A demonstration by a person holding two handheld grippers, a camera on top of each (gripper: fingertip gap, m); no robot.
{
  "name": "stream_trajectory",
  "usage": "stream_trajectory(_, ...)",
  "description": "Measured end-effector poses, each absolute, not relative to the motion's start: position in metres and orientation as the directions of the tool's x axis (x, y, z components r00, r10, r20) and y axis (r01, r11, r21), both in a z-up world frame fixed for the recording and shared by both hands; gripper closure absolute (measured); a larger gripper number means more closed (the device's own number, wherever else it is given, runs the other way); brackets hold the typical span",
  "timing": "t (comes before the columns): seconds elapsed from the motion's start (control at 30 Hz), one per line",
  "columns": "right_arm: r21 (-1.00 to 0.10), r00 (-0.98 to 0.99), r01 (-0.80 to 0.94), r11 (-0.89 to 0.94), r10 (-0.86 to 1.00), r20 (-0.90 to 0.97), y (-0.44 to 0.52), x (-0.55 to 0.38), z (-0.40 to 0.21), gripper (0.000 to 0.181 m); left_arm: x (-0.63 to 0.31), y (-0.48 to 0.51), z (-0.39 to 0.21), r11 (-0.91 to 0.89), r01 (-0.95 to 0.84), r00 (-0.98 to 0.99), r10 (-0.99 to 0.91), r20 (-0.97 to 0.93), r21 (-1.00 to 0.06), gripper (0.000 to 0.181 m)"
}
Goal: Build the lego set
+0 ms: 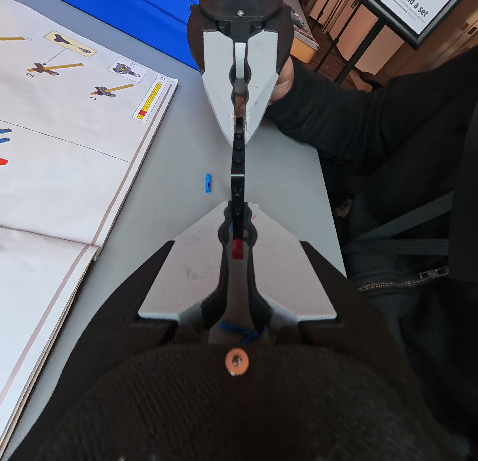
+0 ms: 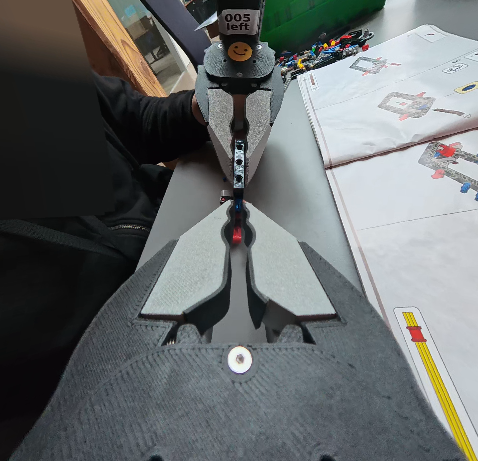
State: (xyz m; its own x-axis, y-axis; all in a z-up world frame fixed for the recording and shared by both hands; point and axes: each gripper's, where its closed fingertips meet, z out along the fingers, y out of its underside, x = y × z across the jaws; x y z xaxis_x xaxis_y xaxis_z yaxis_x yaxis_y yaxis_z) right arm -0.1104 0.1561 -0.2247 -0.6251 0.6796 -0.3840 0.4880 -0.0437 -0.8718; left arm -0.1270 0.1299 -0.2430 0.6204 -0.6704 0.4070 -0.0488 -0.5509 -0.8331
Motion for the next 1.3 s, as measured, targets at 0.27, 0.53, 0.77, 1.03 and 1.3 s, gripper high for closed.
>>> stream_trajectory(0.27,-0.904,-0.617,0.418,0.091,0.759,-0.209,0.157,-0.112,-0.226,0.181,-0.128,0.130,-0.244,-0.570,-0.025,0.619,-0.654,0.435,-0.822,0.176)
stream_trajectory(0.53,-0.858,-0.523,0.269,0.438,0.814,0.251,0.163,-0.120,-0.229,0.181,-0.135,0.134,-0.244,-0.607,0.042,0.614,-0.611,0.500,-0.793,0.176)
stream_trajectory(0.77,-0.865,-0.506,0.282,0.414,0.831,0.233,0.167,-0.123,-0.232,0.181,-0.137,0.135,-0.244,-0.639,0.092,0.592,-0.581,0.558,-0.764,0.175)
stream_trajectory(1.03,-0.919,-0.572,0.368,0.141,0.813,-0.104,0.164,-0.121,-0.231,0.180,-0.136,0.134,-0.244,-0.651,0.101,0.578,-0.577,0.577,-0.752,0.175)
stream_trajectory(1.3,-0.909,-0.603,0.416,0.037,0.759,-0.245,0.162,-0.118,-0.231,0.180,-0.134,0.133,-0.244,-0.642,0.087,0.577,-0.591,0.563,-0.762,0.176)
